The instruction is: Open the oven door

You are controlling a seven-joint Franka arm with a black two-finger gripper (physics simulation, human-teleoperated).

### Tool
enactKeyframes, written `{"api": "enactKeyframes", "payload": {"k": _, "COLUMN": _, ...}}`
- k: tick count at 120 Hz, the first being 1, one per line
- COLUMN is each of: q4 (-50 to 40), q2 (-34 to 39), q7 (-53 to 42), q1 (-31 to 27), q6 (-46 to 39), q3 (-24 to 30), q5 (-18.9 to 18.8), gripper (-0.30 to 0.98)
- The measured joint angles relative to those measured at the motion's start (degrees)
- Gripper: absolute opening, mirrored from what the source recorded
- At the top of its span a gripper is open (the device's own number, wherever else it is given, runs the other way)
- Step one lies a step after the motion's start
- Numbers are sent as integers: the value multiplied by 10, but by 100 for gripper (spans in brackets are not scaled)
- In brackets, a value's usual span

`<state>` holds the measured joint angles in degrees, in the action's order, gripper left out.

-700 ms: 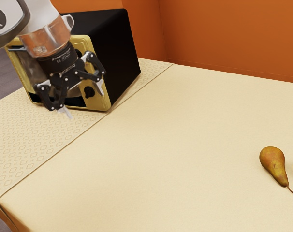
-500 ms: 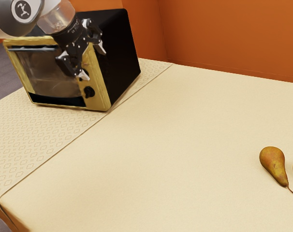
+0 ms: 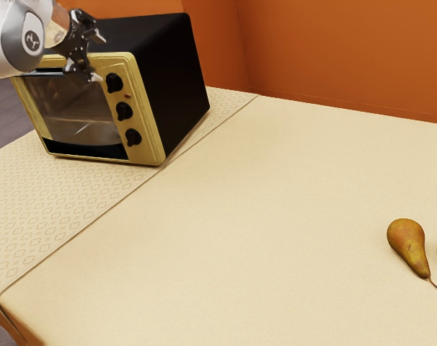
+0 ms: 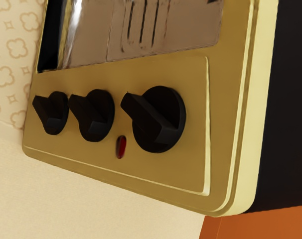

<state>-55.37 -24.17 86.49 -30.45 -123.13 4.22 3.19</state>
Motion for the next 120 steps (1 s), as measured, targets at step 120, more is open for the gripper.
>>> {"api": "enactKeyframes", "payload": {"k": 120, "q4": -7, "q2": -64, "q7": -97, "q1": -80, "q6": -72, "q3": -23, "q5": 0, "gripper": 68}}
